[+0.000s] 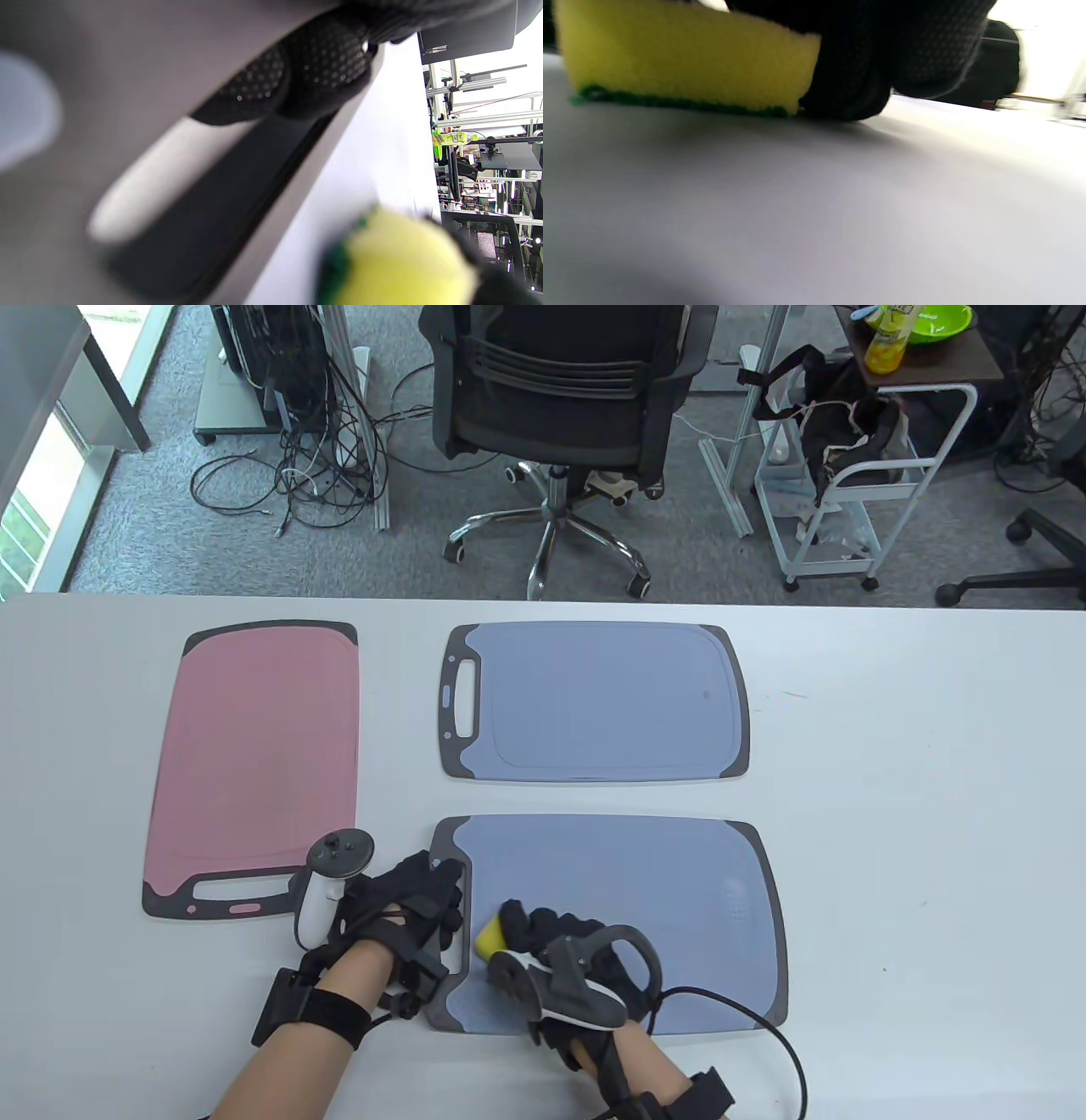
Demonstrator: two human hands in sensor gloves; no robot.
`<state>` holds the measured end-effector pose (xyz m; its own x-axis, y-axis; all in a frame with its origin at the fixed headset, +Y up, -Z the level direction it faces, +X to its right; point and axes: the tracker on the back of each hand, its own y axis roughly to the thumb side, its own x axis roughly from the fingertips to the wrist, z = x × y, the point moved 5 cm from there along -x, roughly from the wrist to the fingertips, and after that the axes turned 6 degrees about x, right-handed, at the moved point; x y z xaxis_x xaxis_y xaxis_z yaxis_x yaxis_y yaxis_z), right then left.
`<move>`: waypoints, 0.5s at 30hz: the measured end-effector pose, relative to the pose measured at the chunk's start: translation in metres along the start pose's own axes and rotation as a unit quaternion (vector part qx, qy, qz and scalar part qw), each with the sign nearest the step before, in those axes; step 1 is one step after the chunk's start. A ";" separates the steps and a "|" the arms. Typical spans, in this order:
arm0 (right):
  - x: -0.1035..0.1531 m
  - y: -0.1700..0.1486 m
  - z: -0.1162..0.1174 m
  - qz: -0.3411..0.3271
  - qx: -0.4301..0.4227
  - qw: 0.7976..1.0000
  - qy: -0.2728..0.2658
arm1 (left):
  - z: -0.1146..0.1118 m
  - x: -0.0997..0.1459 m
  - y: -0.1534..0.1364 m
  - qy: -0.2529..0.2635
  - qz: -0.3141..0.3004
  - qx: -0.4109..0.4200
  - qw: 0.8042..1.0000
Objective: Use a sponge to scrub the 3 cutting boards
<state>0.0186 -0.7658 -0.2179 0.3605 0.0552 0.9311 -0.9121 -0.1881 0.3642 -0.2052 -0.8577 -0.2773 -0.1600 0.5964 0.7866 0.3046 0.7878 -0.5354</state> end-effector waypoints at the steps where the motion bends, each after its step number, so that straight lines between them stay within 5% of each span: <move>1: 0.005 -0.028 0.007 0.034 -0.004 0.999 0.006 | 0.000 0.000 0.000 0.000 0.000 0.000 1.000; 6: 0.058 -0.177 0.052 0.263 -0.040 0.962 0.065 | 0.000 0.000 0.000 0.009 -0.002 -0.009 1.000; 9: 0.086 -0.219 0.064 0.349 -0.060 0.933 0.069 | 0.000 0.000 0.000 0.008 -0.003 -0.009 1.000; 12: 0.075 -0.202 0.057 0.324 -0.045 0.944 0.044 | 0.000 0.000 0.000 0.007 -0.002 -0.008 1.000; 15: 0.043 -0.142 0.040 0.204 -0.048 0.977 0.034 | 0.000 0.000 0.000 0.013 -0.003 -0.012 1.000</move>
<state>0.1714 -0.7755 -0.2303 -0.0483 0.0597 0.9971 -0.9926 -0.1146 -0.0412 -0.2052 -0.8571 -0.2773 -0.1383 0.5868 0.7979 0.3266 0.7876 -0.5226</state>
